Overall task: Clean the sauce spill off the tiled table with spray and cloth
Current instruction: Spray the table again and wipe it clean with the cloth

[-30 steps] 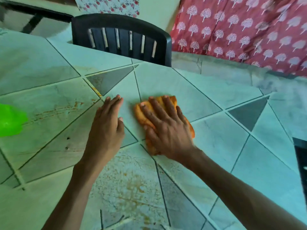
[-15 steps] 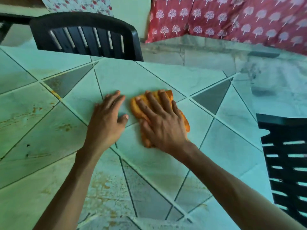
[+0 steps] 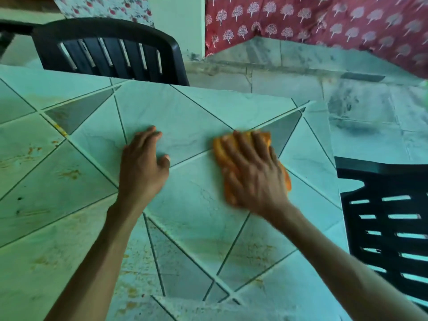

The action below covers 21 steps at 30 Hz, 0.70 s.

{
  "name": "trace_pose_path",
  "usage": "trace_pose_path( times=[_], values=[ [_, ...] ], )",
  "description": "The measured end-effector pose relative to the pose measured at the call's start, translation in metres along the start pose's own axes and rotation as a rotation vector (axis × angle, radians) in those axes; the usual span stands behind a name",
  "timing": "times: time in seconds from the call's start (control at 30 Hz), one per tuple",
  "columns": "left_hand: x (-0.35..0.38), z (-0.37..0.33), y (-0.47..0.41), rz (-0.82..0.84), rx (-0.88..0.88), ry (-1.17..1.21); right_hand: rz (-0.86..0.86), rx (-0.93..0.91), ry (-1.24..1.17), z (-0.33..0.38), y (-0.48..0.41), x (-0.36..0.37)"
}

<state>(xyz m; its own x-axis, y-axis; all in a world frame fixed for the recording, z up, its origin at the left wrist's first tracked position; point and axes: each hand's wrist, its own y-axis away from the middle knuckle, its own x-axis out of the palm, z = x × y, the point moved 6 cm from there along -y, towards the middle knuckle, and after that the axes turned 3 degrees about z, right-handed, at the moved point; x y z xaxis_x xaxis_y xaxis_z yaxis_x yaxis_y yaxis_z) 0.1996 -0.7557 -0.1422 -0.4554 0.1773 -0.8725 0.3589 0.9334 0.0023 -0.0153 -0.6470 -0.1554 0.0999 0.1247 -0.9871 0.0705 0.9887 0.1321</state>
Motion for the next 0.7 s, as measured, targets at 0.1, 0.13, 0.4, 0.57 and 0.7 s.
trace_pose_path(
  times=[0.1, 0.13, 0.4, 0.57, 0.7],
  values=[
    [0.020, -0.041, 0.006, 0.036, 0.128, -0.036, 0.021, -0.110, -0.039, -0.004, 0.086, 0.005],
    [0.027, -0.053, 0.008, 0.059, 0.161, -0.057, 0.026, -0.089, -0.061, -0.019, 0.102, 0.005],
    [0.061, -0.098, 0.022, 0.094, 0.232, -0.160, -0.097, 0.399, -0.241, -0.120, -0.016, -0.013],
    [0.071, -0.108, 0.032, 0.104, 0.216, -0.167, -0.171, 0.354, -0.183, -0.074, 0.084, -0.002],
    [0.071, -0.106, 0.032, 0.103, 0.195, -0.139, -0.089, 0.318, -0.172, -0.062, 0.178, 0.008]
  ],
)
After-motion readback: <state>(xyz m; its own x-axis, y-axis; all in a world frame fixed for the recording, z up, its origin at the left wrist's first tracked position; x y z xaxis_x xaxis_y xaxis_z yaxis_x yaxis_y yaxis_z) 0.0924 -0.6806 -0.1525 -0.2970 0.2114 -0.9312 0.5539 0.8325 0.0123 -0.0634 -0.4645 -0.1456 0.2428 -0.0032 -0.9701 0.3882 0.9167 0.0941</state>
